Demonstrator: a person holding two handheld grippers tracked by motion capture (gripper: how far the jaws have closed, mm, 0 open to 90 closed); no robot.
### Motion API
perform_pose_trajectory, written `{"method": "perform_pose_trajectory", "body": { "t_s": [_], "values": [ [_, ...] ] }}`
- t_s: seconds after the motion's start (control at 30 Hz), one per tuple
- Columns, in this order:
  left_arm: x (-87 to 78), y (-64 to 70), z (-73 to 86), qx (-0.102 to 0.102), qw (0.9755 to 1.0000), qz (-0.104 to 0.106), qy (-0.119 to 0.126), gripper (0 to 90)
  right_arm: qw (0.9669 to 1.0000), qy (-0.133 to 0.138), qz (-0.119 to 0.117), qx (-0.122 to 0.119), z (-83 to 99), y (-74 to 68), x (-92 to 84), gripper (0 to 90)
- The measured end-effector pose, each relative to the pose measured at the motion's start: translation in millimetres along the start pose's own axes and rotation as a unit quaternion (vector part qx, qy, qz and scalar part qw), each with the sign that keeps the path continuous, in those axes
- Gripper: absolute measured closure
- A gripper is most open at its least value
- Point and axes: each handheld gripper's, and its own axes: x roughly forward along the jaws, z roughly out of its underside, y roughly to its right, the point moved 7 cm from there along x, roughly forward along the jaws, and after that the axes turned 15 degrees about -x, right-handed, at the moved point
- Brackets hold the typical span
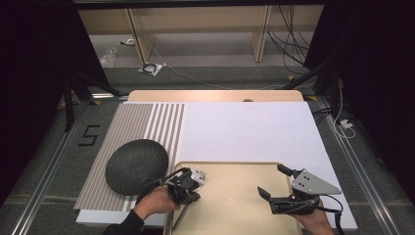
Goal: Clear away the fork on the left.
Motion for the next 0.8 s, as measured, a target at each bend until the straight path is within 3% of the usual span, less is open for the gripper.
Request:
{"method": "perform_pose_trajectory", "body": {
  "t_s": [0.8],
  "values": [
    [-6.2,-15.3,9.5,-0.026,0.9996,-0.011,0.005,89.2,1.0000,0.000,-0.001,-0.002,0.2,-0.7,0.8,8.5]
  ]
}}
